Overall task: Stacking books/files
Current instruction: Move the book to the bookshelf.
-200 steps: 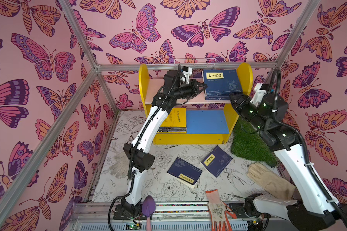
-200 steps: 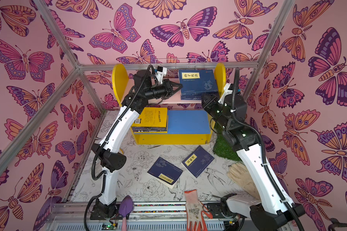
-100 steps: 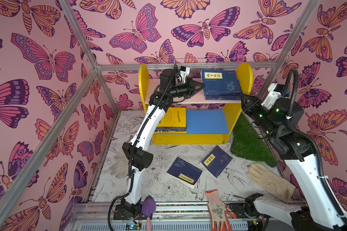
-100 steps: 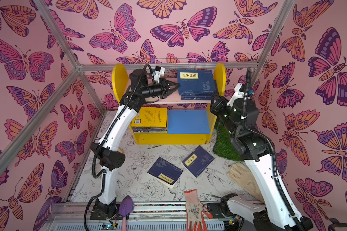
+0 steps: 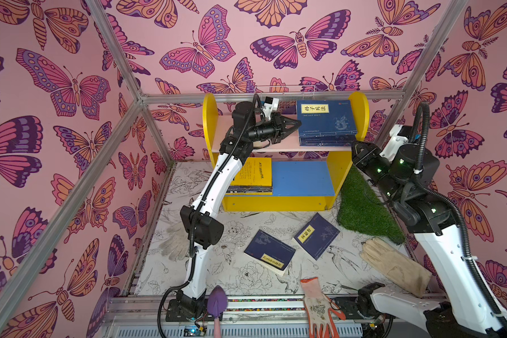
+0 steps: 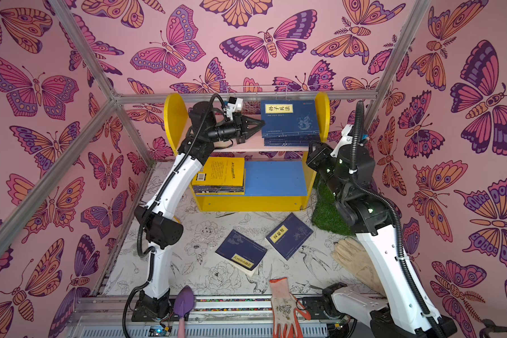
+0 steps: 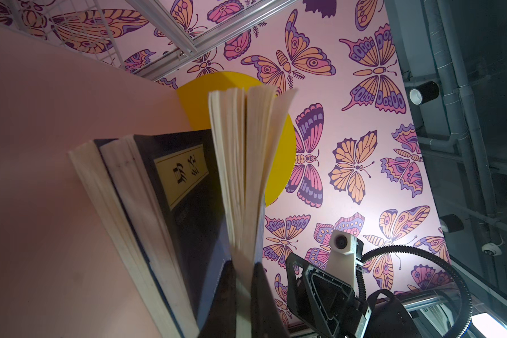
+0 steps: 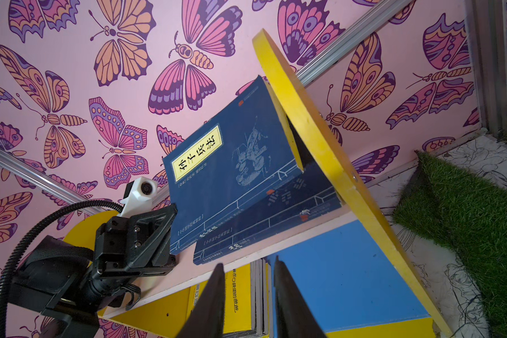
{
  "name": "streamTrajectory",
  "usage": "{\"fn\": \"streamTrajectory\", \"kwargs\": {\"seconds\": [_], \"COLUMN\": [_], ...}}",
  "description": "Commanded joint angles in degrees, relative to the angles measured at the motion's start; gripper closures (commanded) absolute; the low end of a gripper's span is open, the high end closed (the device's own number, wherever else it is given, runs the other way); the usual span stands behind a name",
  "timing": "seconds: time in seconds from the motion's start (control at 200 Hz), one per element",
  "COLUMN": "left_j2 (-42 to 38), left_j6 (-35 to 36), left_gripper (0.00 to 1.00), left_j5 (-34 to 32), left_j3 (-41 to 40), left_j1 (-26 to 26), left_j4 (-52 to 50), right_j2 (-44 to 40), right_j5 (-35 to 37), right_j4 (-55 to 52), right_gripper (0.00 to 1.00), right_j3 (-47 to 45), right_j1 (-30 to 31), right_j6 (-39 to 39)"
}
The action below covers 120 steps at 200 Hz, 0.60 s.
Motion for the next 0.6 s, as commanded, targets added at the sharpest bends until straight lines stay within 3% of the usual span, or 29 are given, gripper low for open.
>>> {"fn": "streamTrajectory", "kwargs": {"seconds": [0.0, 0.115, 0.271, 0.346, 0.441, 0.596], "left_j2": [2.75, 2.67, 2.72, 2.6, 2.45, 0.5], "left_j6": [-0.48, -0.81, -1.76, -1.58, -1.62, 2.13], "left_gripper": [1.0, 0.97, 0.47, 0.42, 0.3, 0.3], "left_j5": [1.47, 0.82, 0.0, -0.67, -1.61, -5.63], "left_j3": [-1.85, -2.91, -4.03, -4.06, -4.01, -4.14], "left_j1": [-0.94, -1.18, -1.32, -1.37, -1.23, -1.32], "left_j4": [-0.92, -1.09, -1.09, -1.12, -1.4, -5.62], "right_j2": [-0.23, -0.13, 0.39, 0.48, 0.37, 0.85], "right_j5": [0.73, 0.19, -0.7, -0.69, -0.78, -1.44], "right_j4": [0.07, 0.41, 0.44, 0.63, 0.73, 1.48], "right_gripper": [0.7, 0.7, 0.7, 0.7, 0.7, 0.7], "right_j3": [-0.39, -0.48, -0.08, -0.18, -0.28, -0.27], "right_j1": [-0.48, -0.49, -0.49, -0.49, -0.49, -0.49], "right_j6": [-0.03, -0.1, 0.05, -0.07, -0.2, -0.19]}}
